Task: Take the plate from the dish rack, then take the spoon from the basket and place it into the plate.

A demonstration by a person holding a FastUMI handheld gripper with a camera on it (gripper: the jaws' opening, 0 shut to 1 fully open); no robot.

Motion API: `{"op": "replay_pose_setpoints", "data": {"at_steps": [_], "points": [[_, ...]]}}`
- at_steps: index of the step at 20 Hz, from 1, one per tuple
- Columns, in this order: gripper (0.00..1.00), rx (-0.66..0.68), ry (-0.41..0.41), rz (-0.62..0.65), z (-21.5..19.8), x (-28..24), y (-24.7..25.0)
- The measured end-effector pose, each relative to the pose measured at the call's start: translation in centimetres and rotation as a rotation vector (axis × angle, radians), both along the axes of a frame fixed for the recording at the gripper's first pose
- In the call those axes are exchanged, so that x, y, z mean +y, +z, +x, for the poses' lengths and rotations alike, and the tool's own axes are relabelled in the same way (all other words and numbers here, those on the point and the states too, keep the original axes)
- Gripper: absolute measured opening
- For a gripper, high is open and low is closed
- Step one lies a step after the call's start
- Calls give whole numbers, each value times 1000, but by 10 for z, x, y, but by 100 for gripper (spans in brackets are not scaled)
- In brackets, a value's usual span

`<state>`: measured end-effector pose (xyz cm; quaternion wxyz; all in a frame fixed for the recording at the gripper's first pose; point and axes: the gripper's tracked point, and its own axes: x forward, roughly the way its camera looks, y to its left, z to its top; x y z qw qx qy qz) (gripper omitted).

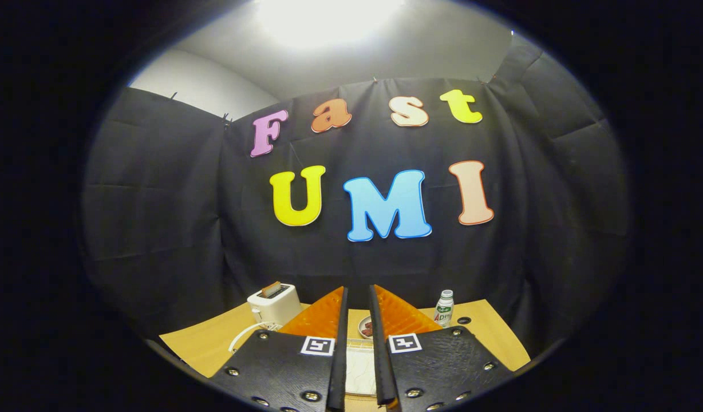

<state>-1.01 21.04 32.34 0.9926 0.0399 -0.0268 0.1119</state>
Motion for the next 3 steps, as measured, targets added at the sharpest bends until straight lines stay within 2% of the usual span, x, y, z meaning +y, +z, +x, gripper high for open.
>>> {"op": "replay_pose_setpoints", "data": {"at_steps": [3], "points": [[20,-38,-29,-2,-9,-13,28]]}}
